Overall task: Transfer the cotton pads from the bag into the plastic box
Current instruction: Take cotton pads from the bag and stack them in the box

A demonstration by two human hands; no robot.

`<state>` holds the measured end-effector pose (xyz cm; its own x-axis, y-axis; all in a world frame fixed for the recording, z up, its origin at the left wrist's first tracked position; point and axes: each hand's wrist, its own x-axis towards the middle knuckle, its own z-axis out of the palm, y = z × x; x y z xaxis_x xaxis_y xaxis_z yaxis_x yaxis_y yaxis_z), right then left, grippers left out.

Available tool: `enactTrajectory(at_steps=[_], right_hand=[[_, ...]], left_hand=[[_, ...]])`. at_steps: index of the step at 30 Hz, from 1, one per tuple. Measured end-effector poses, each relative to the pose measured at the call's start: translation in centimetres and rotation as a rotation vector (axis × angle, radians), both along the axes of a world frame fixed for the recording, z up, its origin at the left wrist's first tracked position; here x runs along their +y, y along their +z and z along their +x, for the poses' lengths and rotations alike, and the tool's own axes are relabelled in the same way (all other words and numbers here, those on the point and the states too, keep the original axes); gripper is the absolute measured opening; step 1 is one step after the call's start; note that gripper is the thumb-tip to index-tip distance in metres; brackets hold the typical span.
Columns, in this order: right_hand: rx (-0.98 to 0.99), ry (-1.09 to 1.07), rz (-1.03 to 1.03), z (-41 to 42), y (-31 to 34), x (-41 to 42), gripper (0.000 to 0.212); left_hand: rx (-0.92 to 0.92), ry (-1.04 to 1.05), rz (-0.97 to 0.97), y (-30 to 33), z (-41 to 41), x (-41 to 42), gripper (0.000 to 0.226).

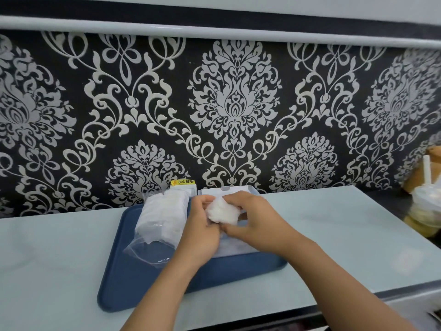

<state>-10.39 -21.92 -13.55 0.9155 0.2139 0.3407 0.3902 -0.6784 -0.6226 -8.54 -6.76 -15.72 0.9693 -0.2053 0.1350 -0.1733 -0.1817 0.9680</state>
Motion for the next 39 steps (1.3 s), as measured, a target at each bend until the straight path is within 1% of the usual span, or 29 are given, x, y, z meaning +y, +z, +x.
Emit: enactTrajectory(at_steps=[1, 3, 4, 6, 7, 9, 10, 11, 13, 15, 16, 17, 19, 21, 24, 27, 28, 29, 31, 32, 34, 35, 38, 39], right_hand=[[0.015, -0.033, 0.019, 0.4, 0.0, -0.3, 0.027], [0.079, -0.081, 0.046, 1.0, 0.0, -0.5, 0.042], [0.105, -0.117, 0.062, 1.2, -0.1, -0.4, 0.042], [0.172, -0.198, 0.134, 1.7, -0.2, -0.6, 0.033], [0.204, -0.240, 0.190, 2.1, -0.1, -0.9, 0.030], [0.274, -0.398, 0.337, 3.1, 0.4, -2.5, 0.024], [0.310, -0.480, 0.406, 3.5, 0.7, -3.6, 0.022], [0.344, -0.546, 0.436, 3.8, 1.1, -4.7, 0.021], [0.410, -0.611, 0.372, 4.1, 1.0, -5.9, 0.025], [0.429, -0.629, 0.255, 4.6, 0.5, -5.5, 0.035], [0.413, -0.642, 0.185, 4.9, 0.1, -5.1, 0.039], [0.390, -0.654, 0.106, 5.1, -0.2, -4.5, 0.041], [0.363, -0.655, -0.056, 5.1, -0.3, -3.8, 0.039], [0.382, -0.626, -0.197, 4.8, -0.3, -3.5, 0.038], [0.375, -0.625, -0.330, 4.5, -0.7, -3.3, 0.039], [0.325, -0.622, -0.393, 4.6, -1.5, -2.9, 0.043], [0.335, -0.606, -0.372, 4.7, -1.9, -2.9, 0.045], [0.356, -0.587, -0.332, 4.8, -2.1, -2.8, 0.046], [0.403, -0.579, -0.231, 5.0, -2.4, -3.1, 0.043], [0.418, -0.578, -0.189, 5.1, -2.4, -3.4, 0.040], [0.445, -0.559, -0.117, 5.1, -2.2, -4.0, 0.028], [0.462, -0.543, -0.061, 4.9, -2.0, -4.3, 0.026], [0.460, -0.540, 0.146, 4.0, -1.2, -5.0, 0.032], [0.442, -0.549, 0.175, 3.7, -1.1, -5.2, 0.036]], left_hand=[[-0.045, -0.013, 0.046, 0.1, 0.2, 0.1, 0.049], [-0.119, -0.063, 0.171, -0.2, 0.6, 0.3, 0.053], [-0.144, -0.079, 0.232, -0.5, 0.9, 0.4, 0.054], [-0.142, -0.088, 0.283, -1.0, 1.2, 0.1, 0.056], [-0.125, -0.075, 0.270, -1.2, 1.3, -0.1, 0.055], [-0.123, -0.032, 0.243, -1.4, 1.4, -0.5, 0.050], [-0.148, -0.014, 0.272, -1.6, 1.4, -0.6, 0.048], [-0.194, -0.002, 0.344, -1.9, 1.3, -0.7, 0.047], [-0.303, -0.013, 0.588, -2.1, 0.9, -0.8, 0.039], [-0.346, -0.025, 0.767, -1.9, 0.4, -1.0, 0.018], [-0.339, -0.030, 0.811, -1.8, 0.2, -1.3, 0.018], [-0.325, -0.030, 0.839, -1.8, 0.1, -1.3, 0.027], [-0.287, -0.019, 0.835, -1.7, -0.1, -1.6, 0.035], [-0.265, -0.007, 0.834, -1.7, -0.4, -1.8, 0.034], [-0.229, -0.036, 0.870, -1.7, -0.6, -2.1, 0.035], [-0.108, -0.149, 0.857, -1.2, 0.2, -2.2, 0.042], [-0.063, -0.188, 0.827, -0.9, 0.7, -2.5, 0.044], [-0.023, -0.226, 0.785, -0.5, 1.2, -2.8, 0.040], [0.058, -0.299, 0.709, -0.1, 1.8, -3.7, 0.030], [0.084, -0.316, 0.681, -0.2, 2.1, -4.3, 0.030], [0.132, -0.329, 0.649, -0.6, 2.6, -5.1, 0.034], [0.145, -0.343, 0.647, -0.8, 2.7, -5.3, 0.036], [0.184, -0.403, 0.607, -1.4, 2.7, -5.5, 0.048], [0.192, -0.413, 0.588, -1.4, 2.7, -5.4, 0.052]])
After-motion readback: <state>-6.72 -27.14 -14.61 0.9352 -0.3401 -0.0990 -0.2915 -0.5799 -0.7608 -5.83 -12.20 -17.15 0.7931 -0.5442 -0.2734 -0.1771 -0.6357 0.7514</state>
